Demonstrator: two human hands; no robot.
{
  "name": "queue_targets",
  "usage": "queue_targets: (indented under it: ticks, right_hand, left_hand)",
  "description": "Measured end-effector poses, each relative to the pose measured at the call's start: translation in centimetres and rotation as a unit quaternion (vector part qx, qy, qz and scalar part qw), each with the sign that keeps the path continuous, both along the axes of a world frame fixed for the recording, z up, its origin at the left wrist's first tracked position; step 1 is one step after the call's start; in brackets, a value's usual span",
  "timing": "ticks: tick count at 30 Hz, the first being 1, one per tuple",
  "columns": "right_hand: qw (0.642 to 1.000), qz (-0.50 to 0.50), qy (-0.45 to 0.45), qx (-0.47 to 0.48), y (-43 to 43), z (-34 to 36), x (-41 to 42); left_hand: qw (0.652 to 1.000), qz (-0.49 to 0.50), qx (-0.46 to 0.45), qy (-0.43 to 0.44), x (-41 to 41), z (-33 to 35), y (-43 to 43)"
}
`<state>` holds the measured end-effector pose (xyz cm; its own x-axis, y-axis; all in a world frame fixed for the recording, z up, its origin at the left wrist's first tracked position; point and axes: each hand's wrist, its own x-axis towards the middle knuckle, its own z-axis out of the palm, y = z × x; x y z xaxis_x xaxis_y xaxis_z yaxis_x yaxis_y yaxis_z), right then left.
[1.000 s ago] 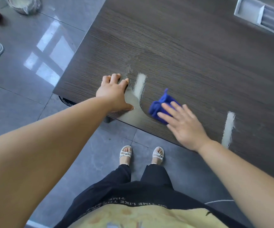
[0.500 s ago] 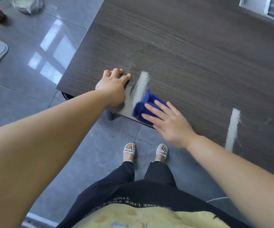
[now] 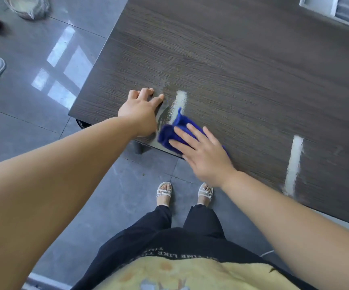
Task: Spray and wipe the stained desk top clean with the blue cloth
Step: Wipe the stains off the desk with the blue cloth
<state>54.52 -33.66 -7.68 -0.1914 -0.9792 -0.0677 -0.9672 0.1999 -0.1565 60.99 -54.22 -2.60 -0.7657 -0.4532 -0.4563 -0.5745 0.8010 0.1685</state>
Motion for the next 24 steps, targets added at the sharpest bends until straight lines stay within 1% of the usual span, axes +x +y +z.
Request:
queue_targets:
  ticks: [1,2,3,4,5,7,8,9,10,11,13,14,15,16,17,18,19,20,22,23,24]
  right_hand:
    - [1.0,0.019,-0.002,-0.003,1.7,0.0,-1.1]
    - [1.0,0.009,0.007,-0.009,3.4,0.0,-2.6]
    - [0.999,-0.029,0.019,-0.007,4.6,0.1,-4.1]
    - [0.995,-0.099,0.018,0.006,5.2,0.3,-5.4]
    - [0.982,-0.19,0.003,0.02,5.0,0.5,-6.2]
    - [0.931,-0.364,-0.012,0.017,2.6,0.5,-5.8]
    - [0.908,-0.419,-0.013,0.01,0.8,0.5,-4.6]
    - [0.898,-0.44,-0.011,0.002,-0.7,0.4,-3.1]
    - [0.905,-0.426,-0.009,-0.012,-1.9,0.2,-1.6]
    - [0.927,-0.374,-0.011,-0.025,-2.2,0.0,-0.3]
    - [0.977,-0.211,-0.008,-0.015,-0.3,-0.1,1.3]
    - [0.991,-0.135,-0.001,-0.002,1.9,-0.1,1.2]
    - [0.997,-0.078,0.0,0.015,4.1,0.1,0.7]
    - [0.998,-0.061,0.0,0.02,6.7,0.2,-0.3]
    - [0.996,-0.087,0.003,0.023,9.4,0.3,-1.8]
    - [0.989,-0.144,0.01,0.022,11.6,0.3,-3.3]
    - [0.973,-0.226,0.006,0.037,13.6,0.5,-4.9]
    - [0.945,-0.322,-0.007,0.051,14.7,0.6,-6.1]
    - [0.86,-0.508,-0.011,0.044,14.1,0.7,-7.0]
    - [0.82,-0.572,-0.012,0.029,12.1,0.7,-6.4]
    - [0.793,-0.609,-0.018,0.012,10.2,0.6,-5.3]
  left_hand:
    - [1.0,0.002,0.004,0.0,0.0,0.0,0.1]
    - [1.0,0.005,0.01,0.0,0.1,-0.1,0.2]
    - [1.0,0.01,0.018,0.002,0.2,-0.2,0.4]
    - [0.999,0.017,0.026,0.005,0.3,-0.3,0.6]
    - [0.999,0.026,0.031,0.009,0.3,-0.4,0.8]
    - [0.999,0.035,0.031,0.014,0.4,-0.4,1.3]
    - [0.999,0.04,0.032,0.017,0.4,-0.4,1.5]
    - [0.998,0.049,0.035,0.024,0.4,-0.4,1.7]
    - [0.996,0.064,0.041,0.036,0.3,-0.5,1.8]
    - [0.994,0.083,0.046,0.053,0.2,-0.7,1.9]
    - [0.988,0.111,0.056,0.088,0.0,-0.8,2.0]
    - [0.986,0.116,0.059,0.106,-0.2,-0.7,2.4]
    - [0.984,0.117,0.055,0.121,-0.3,-0.6,2.7]
    - [0.984,0.111,0.05,0.133,-0.3,-0.4,3.3]
    - [0.984,0.095,0.049,0.142,-0.6,-0.2,4.1]
    - [0.985,0.076,0.052,0.146,-0.6,-0.1,5.0]
    - [0.986,0.051,0.057,0.148,-0.7,-0.1,6.0]
    - [0.986,0.025,0.063,0.149,-0.8,-0.2,7.1]
    - [0.985,-0.022,0.073,0.152,-1.1,-0.5,9.1]
    - [0.985,-0.036,0.075,0.149,-1.1,-0.7,9.7]
    - [0.985,-0.05,0.075,0.144,-1.3,-0.8,10.6]
